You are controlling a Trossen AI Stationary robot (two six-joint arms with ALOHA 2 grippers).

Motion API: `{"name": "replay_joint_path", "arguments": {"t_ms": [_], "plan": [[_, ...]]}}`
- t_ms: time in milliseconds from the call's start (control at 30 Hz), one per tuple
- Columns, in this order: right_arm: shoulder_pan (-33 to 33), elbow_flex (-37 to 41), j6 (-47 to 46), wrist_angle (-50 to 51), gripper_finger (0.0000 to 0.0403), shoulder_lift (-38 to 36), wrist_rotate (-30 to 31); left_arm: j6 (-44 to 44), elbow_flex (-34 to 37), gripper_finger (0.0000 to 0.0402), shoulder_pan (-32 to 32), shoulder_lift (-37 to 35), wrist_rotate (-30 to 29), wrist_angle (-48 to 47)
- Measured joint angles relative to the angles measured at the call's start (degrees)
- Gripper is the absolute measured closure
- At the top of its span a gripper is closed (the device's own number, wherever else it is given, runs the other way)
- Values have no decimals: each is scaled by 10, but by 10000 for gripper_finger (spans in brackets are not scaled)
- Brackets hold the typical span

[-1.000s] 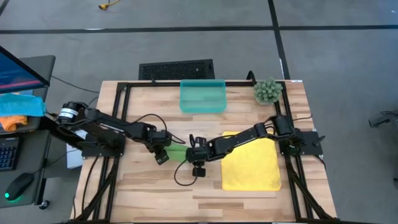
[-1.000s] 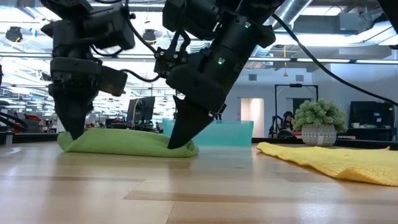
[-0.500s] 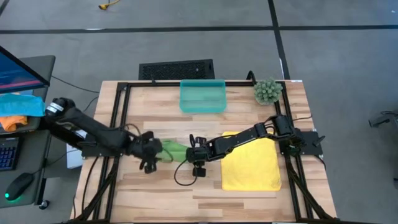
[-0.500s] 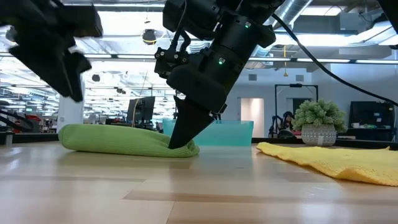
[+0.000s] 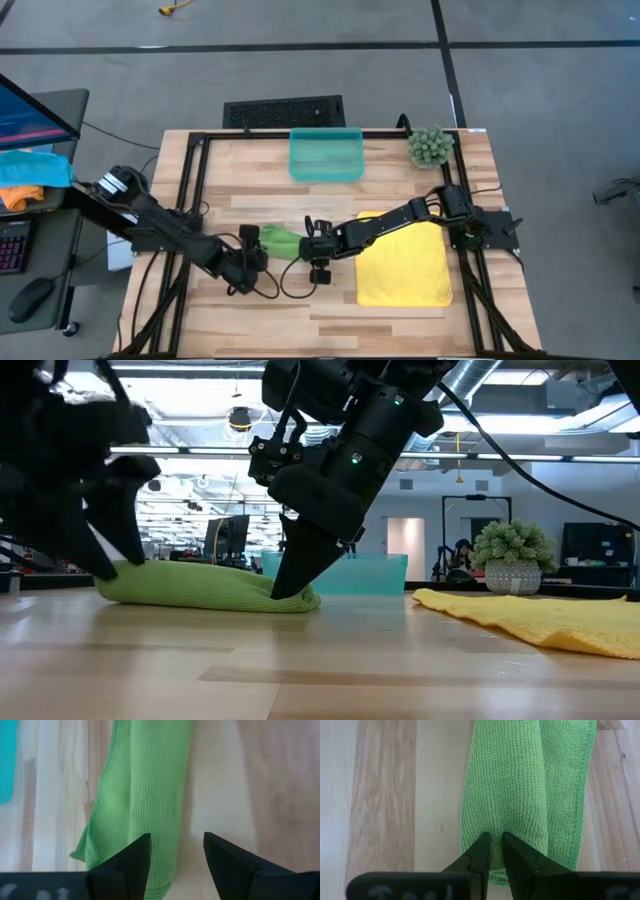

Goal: Roll microfiber towels into tight, uniform cylinder then place into a basket
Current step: Roll the green towel

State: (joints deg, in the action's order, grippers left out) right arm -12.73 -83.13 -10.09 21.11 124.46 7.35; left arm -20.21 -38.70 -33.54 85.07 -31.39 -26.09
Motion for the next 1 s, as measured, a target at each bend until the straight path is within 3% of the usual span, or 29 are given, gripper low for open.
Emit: {"name": "replay_joint_path", "arguments": {"t_ms": [433,700,833,1000], "plan": [[0,0,0,-1,327,0,-10,-33,-1,226,46,50,-3,-15],[-9,0,16,-1,327,0,-9,-29,-3,229,83,48,47,-22],[-13,0,18,0,327,0,-9,-27,-3,266,92,48,70,-22],[-17,0,26,0,327,0,-10,-23,-2,351,93,49,75,-23]]}}
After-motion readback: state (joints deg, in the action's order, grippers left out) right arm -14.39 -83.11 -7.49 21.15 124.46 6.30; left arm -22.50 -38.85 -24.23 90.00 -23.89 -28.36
